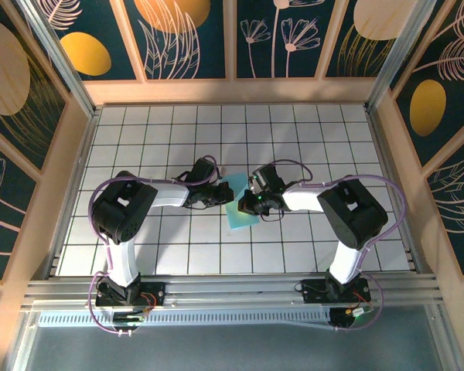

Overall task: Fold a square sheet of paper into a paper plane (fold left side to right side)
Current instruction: First fold the square sheet of paper in half at the center of the table.

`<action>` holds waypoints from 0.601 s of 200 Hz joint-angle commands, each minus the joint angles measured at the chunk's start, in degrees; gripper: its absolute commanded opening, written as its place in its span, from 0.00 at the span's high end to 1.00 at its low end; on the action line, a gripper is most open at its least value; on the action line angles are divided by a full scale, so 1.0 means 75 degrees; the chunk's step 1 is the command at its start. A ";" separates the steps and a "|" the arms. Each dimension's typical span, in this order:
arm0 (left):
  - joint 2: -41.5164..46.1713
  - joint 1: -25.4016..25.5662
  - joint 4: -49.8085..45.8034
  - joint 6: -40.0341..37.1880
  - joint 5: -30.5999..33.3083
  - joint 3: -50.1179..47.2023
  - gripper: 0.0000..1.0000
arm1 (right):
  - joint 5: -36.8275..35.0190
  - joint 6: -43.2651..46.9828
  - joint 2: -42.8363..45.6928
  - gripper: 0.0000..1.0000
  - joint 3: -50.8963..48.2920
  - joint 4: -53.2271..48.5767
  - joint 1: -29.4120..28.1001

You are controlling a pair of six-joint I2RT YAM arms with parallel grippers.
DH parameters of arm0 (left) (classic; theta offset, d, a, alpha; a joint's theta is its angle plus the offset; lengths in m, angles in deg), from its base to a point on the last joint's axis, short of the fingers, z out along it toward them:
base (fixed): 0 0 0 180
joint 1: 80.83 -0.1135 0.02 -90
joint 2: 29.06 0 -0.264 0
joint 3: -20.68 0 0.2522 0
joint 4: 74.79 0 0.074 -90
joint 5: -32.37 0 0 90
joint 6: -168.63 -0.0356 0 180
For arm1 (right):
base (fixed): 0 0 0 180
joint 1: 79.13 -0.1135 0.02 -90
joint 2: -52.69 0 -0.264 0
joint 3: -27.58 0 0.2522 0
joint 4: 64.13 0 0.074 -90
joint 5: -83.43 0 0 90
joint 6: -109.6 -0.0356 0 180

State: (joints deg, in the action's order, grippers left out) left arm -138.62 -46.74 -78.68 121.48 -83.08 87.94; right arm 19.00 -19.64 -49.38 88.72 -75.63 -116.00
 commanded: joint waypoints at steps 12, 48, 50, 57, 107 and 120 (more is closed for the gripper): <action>-0.0249 -0.0201 -0.0027 -0.0179 0.0345 -0.0195 1.00 | -0.0977 0.0229 -0.0566 1.00 -0.0191 -0.1079 -0.0010; -0.0224 -0.0457 -0.0027 -0.0304 0.0405 -0.0158 1.00 | -0.0982 0.0230 -0.0560 1.00 -0.0176 -0.1076 -0.0007; -0.0221 -0.0470 -0.0027 -0.0315 0.0414 -0.0156 1.00 | -0.0982 0.0229 -0.0563 1.00 -0.0176 -0.1075 -0.0001; -0.0235 -0.0533 -0.0018 -0.0336 0.0417 -0.0148 1.00 | -0.0982 0.0245 -0.0571 1.00 -0.0176 -0.1081 -0.0007; -0.0333 -0.0919 0.0053 -0.0481 0.0487 0.0032 1.00 | -0.0958 0.0242 -0.0572 1.00 -0.0178 -0.1085 -0.0004; -0.0402 -0.1024 0.0067 -0.0528 0.0510 0.0096 1.00 | -0.0955 0.0240 -0.0559 1.00 -0.0177 -0.1083 0.0003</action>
State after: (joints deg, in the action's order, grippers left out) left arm -139.08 -51.62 -78.03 119.98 -84.57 87.87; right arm 18.67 -19.27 -49.92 89.29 -75.35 -116.00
